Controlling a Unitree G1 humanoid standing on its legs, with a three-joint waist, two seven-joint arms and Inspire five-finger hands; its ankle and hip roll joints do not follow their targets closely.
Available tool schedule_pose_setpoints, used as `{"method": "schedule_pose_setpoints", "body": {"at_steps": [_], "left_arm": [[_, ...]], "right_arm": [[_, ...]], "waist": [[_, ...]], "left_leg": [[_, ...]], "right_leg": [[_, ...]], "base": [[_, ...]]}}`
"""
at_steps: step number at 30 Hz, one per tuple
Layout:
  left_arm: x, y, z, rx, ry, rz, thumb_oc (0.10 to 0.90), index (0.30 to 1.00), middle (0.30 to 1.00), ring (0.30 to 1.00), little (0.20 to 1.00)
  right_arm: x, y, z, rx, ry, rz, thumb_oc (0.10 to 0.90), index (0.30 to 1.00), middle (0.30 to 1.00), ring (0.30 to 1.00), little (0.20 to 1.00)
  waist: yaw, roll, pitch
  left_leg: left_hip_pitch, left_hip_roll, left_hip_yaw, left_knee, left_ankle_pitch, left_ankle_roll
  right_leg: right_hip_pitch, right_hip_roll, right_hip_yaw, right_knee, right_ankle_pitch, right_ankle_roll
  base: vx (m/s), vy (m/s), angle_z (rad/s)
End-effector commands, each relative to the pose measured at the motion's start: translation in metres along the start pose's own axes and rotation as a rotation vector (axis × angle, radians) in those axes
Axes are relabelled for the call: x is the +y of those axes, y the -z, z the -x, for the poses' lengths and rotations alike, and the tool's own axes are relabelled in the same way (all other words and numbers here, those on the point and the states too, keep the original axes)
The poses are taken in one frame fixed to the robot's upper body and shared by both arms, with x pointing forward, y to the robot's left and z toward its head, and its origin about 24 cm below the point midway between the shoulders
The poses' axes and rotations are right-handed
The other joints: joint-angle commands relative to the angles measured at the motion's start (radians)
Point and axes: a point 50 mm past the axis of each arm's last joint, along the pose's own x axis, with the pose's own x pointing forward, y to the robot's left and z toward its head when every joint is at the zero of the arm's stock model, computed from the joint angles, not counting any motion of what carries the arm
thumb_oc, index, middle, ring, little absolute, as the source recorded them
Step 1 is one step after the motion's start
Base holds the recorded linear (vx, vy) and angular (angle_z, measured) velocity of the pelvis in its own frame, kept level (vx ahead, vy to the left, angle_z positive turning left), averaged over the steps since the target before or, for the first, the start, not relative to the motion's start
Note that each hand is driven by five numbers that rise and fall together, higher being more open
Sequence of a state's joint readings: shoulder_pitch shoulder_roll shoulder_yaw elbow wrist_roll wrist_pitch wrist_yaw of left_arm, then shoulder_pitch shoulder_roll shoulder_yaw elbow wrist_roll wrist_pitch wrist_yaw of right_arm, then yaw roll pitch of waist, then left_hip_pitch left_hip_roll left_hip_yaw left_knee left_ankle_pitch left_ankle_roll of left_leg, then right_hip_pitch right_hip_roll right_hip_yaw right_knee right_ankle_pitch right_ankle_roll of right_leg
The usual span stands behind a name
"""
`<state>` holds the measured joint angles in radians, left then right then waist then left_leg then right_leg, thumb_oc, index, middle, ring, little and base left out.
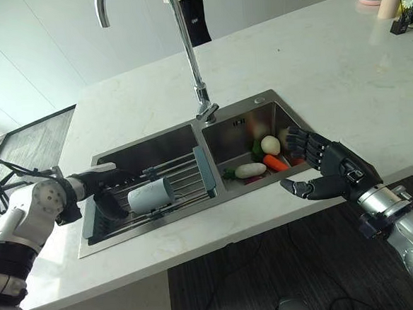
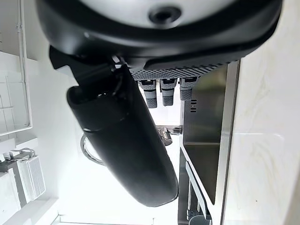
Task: Place the dishes in the dishwasher.
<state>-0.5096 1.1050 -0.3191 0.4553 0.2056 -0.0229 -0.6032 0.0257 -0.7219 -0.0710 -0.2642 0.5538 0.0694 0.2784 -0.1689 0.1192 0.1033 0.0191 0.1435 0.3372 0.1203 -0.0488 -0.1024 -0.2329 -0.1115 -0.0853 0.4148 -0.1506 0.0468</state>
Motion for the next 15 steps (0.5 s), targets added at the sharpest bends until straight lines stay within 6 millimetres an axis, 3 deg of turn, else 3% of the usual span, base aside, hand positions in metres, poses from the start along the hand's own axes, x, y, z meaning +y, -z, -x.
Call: {"method": "schedule_pose_setpoints", "body": {"at_steps": [1, 15], "left_arm": [[0.0599, -0.0133, 0.0224, -0.024, -0.229, -0.028, 0.8, 0.9, 0.9, 0.9, 0.9], [0.0541, -0.0094, 0.0145, -0.013, -0.213, 0.009, 0.8, 0.9, 0.9, 0.9, 0.9]], "right_arm": [[-0.0036, -0.0627, -0.0113, -0.35, -0.007, 0.065, 0.8, 0.9, 0.9, 0.9, 0.9], [-0.0036, -0.062, -0.01, -0.347, -0.014, 0.069, 0.8, 0.9, 0.9, 0.9, 0.9]], "waist": [[-0.01, -0.02, -0.072], [-0.023, -0.021, -0.075]], "left_leg": [[-0.057, 0.002, -0.001, 0.18, -0.204, 0.04], [-0.054, 0.002, 0.005, 0.18, -0.206, 0.042]], "right_leg": [[0.118, -0.024, -0.06, -0.115, -0.031, 0.127], [0.117, -0.02, -0.053, -0.115, -0.032, 0.126]], "base": [[0.0, 0.0, 0.0], [0.0, 0.0, 0.0]]}}
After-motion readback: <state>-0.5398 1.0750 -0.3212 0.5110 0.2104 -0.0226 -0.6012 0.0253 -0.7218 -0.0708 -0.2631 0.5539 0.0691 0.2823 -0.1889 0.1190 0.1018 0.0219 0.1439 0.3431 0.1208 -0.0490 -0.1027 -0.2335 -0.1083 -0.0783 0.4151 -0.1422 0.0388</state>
